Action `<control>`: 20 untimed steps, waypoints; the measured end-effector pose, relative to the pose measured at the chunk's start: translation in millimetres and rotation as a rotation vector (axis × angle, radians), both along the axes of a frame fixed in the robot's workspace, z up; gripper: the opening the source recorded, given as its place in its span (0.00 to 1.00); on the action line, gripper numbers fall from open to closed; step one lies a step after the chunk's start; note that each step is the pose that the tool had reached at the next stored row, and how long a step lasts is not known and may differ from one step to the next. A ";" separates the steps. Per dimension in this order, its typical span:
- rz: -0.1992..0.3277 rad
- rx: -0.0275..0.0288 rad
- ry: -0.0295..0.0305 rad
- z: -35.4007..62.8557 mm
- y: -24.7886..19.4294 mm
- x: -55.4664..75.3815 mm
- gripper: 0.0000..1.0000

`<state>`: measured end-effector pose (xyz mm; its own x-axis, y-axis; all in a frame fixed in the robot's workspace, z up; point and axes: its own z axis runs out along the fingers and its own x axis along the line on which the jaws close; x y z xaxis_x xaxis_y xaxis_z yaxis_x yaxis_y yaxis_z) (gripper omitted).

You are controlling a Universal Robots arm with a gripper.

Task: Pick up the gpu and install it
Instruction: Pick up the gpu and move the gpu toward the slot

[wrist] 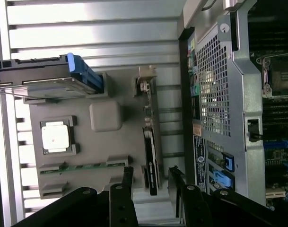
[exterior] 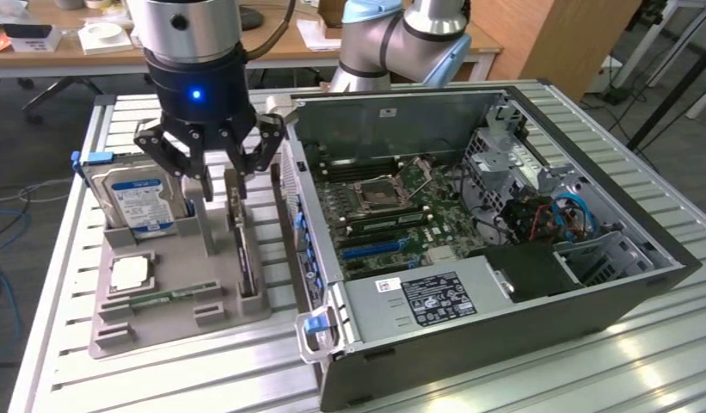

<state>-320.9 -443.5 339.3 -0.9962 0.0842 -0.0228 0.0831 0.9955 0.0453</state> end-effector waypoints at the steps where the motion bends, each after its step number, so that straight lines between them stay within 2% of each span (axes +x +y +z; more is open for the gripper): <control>1: 0.000 0.0000 -0.0001 -1.4 0.0 0.0 0.43; 20: 0.000 0.0000 0.0000 -31.9 0.0 0.0 0.43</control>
<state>-320.8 -443.5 307.4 -0.9962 0.0841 -0.0229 0.0830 0.9955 0.0453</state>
